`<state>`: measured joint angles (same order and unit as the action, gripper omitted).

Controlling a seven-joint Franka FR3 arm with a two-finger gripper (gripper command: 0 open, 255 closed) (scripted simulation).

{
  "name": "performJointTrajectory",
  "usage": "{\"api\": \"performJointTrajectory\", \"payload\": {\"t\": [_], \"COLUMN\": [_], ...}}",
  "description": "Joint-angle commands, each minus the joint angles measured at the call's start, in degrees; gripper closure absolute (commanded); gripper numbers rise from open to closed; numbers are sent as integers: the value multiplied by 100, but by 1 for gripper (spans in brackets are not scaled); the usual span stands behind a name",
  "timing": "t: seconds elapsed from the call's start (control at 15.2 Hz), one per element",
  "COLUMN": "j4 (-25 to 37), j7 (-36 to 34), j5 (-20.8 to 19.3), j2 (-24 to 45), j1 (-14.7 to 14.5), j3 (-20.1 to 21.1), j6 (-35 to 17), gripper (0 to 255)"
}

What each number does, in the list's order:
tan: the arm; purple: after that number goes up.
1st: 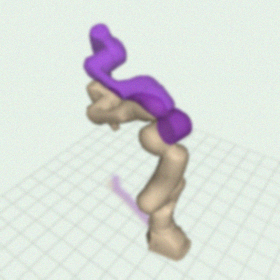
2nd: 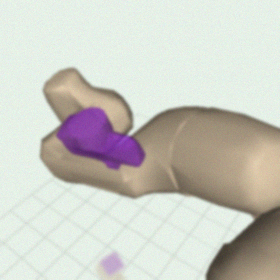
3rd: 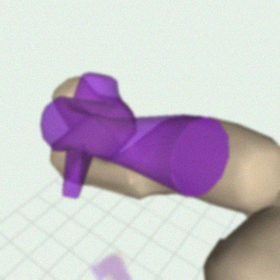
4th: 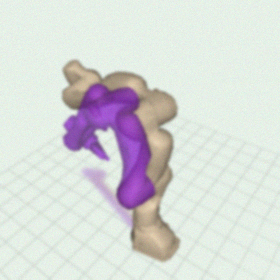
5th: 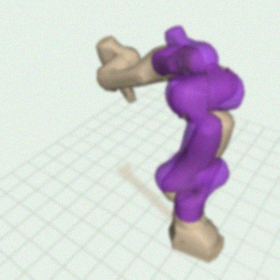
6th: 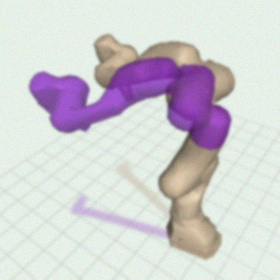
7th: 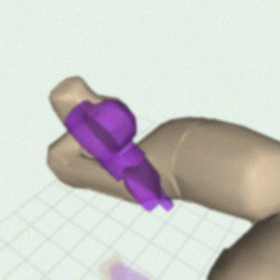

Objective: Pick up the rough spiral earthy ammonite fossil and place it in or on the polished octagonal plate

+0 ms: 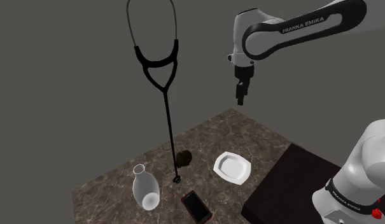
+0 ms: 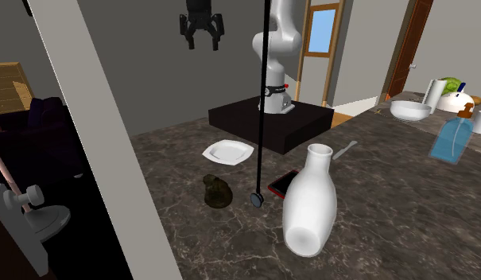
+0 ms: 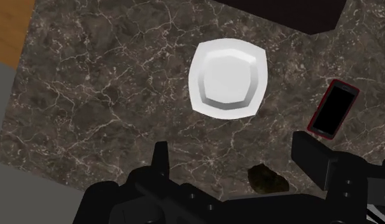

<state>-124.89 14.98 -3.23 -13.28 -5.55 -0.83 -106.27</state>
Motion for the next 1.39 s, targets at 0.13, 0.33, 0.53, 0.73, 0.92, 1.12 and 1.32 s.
{"api": "performJointTrajectory", "payload": {"t": [0.13,0.33,0.53,0.73,0.92,1.12,1.32], "j4": [438,833,1273,1759,2295,2884,3537], "j7": [216,376,524,660,787,908,1028], "j5": [64,95,108,103,79,38,-13], "j2": [891,1534,2174,2814,3457,4106,4769], "j1": [-127,-207,-286,-368,-458,-561,-680], "j3": [86,162,248,340,431,520,602], "j6": [-290,-415,-492,-522,-505,-440,-324], "gripper": [0,0,0,0,0,0,0]}}
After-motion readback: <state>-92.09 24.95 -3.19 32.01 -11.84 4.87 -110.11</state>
